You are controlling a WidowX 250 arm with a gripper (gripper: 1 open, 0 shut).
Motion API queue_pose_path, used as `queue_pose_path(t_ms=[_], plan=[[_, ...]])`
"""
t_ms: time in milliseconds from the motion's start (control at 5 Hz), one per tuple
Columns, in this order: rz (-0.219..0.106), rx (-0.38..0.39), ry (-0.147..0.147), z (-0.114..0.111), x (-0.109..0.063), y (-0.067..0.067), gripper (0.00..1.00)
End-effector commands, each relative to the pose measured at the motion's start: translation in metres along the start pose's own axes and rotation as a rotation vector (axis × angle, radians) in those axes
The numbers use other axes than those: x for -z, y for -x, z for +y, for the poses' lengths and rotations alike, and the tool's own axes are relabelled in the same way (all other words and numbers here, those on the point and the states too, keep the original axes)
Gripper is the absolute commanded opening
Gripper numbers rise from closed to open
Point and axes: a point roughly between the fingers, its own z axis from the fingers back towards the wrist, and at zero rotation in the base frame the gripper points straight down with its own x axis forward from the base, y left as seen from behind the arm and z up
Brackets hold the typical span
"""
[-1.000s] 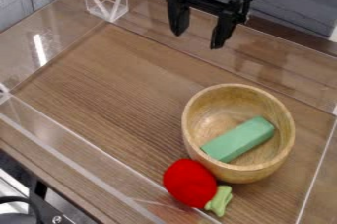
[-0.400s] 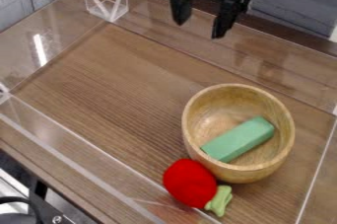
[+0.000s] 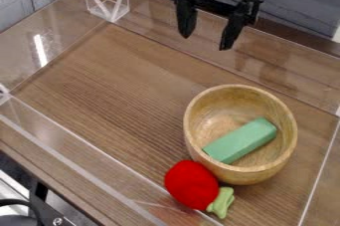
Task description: Move the red object to the right side of the table
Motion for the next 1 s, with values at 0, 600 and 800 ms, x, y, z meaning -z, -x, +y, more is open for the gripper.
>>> queue_pose_path(t_ms=[0,600,800], plan=[[-0.063,0.049,0.006,0.007,-0.015,-0.003,1.00],[-0.107,0.029,0.021,0.024,-0.018,-0.007,1.00],[-0.113,-0.054,0.032,0.018,-0.018,-0.007,1.00]])
